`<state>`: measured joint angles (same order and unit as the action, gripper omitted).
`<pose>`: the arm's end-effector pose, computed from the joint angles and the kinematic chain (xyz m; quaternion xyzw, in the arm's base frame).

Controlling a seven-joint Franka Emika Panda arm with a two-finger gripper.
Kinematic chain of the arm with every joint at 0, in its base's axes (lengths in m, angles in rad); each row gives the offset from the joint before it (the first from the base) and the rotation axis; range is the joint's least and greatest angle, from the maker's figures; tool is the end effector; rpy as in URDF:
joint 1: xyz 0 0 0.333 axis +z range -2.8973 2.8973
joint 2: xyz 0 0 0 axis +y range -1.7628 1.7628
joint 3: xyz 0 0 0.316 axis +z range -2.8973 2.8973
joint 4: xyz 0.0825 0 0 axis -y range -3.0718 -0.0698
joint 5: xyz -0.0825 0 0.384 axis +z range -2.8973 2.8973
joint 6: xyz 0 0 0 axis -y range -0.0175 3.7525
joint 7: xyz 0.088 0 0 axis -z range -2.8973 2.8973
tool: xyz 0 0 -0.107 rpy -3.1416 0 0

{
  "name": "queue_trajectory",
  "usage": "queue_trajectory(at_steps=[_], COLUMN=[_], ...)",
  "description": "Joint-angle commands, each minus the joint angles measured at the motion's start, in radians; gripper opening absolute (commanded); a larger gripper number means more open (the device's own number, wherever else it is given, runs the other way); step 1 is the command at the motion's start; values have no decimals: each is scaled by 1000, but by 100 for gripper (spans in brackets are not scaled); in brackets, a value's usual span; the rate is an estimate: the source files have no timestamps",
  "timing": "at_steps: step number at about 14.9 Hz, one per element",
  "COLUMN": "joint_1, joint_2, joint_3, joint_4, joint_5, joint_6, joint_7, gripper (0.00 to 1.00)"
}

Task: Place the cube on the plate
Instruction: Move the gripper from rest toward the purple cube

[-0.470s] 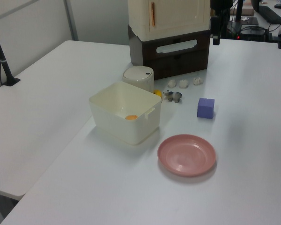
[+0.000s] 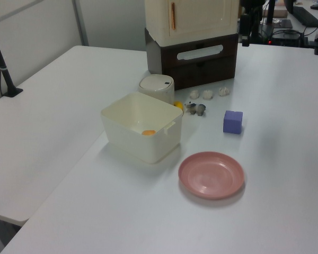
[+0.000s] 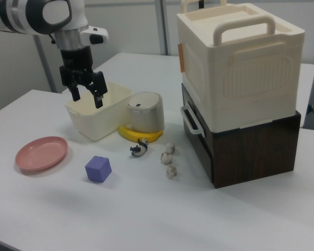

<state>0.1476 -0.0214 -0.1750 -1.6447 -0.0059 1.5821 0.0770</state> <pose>0.5469 -0.0166 0.6022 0.9984 -0.0520 -0.0207 0.0016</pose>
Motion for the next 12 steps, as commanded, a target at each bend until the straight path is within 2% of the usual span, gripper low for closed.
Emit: queue_trajectory(at_steps=[1, 12], joint_1=[13, 32], joint_2=[-6, 77], joint_3=[3, 12], joint_4=[-18, -18], joint_5=[-5, 12], joint_6=[26, 91], joint_7=[-29, -29], gripper=[100, 100])
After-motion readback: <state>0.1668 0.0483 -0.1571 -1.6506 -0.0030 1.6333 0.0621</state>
